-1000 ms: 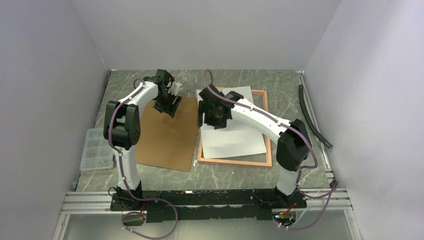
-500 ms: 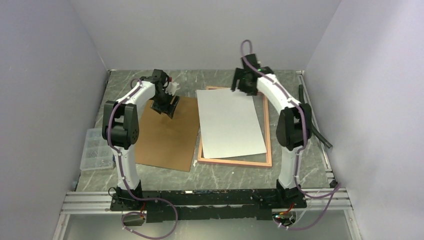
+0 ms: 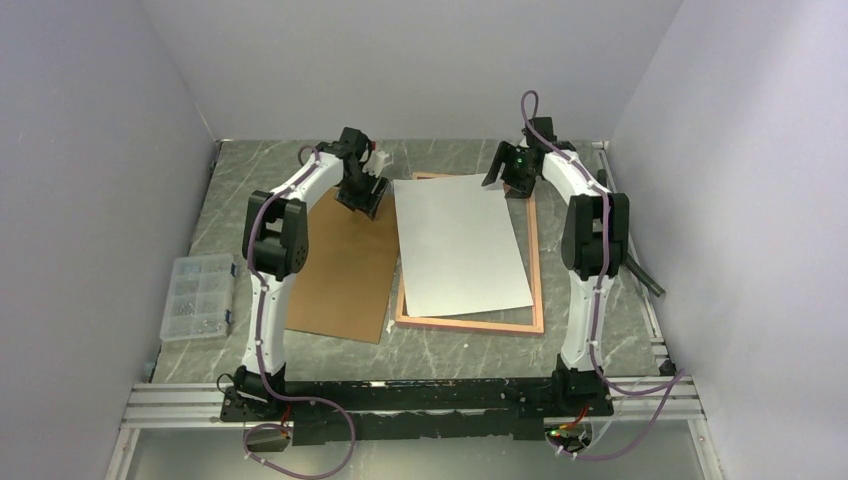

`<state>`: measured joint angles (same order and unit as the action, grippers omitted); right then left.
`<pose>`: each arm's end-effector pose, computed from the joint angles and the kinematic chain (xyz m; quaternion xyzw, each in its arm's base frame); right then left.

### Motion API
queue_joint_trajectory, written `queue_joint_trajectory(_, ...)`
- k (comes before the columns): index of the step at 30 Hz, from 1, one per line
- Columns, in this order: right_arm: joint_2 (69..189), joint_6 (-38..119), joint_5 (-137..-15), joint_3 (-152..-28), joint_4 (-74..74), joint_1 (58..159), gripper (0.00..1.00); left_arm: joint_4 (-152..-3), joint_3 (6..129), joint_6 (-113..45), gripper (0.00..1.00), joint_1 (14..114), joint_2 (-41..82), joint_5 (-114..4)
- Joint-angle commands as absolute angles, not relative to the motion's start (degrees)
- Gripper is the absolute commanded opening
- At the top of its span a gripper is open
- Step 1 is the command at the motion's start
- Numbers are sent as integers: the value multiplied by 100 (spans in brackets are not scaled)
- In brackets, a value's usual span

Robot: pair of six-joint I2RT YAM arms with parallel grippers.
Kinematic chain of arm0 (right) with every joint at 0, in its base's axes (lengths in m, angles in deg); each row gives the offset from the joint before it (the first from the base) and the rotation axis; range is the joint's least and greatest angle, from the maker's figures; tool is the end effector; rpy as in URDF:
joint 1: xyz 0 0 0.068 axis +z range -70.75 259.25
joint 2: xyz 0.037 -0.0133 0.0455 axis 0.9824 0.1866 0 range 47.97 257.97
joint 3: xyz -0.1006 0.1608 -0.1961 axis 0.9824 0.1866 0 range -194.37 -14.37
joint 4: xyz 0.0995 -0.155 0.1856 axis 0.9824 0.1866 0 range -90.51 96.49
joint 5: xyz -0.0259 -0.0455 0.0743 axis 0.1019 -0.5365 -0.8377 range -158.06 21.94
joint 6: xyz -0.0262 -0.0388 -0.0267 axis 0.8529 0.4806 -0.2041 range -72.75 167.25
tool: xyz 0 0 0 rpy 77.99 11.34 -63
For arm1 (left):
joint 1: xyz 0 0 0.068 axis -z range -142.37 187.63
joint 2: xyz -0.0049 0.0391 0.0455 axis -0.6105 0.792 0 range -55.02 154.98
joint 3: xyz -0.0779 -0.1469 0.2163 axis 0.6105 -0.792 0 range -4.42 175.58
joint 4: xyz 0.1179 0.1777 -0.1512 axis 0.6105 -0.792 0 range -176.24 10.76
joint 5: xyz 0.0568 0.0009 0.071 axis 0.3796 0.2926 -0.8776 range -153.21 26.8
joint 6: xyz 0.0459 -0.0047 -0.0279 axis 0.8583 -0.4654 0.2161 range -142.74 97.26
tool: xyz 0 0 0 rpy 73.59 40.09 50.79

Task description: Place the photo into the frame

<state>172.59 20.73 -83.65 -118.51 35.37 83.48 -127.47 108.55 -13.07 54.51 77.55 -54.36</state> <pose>0.4784 0.0449 0.2112 0.1448 0.9380 0.2012 0.2421 0.4679 -0.1478 0.1812 0.2392 0.9489 -0.0876 0.1866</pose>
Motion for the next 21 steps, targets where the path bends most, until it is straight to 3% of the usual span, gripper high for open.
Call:
queue_joint_trajectory(1,17591,2216,-8979,-12334,2878,8124,75,-12689,11142,-1506,68,5519,7806,-5255)
queue_joint_trajectory(21,18253,2110,-9460,-12493,2408,7942,70,-12390,11358,-1753,62,5753,8138,-5147)
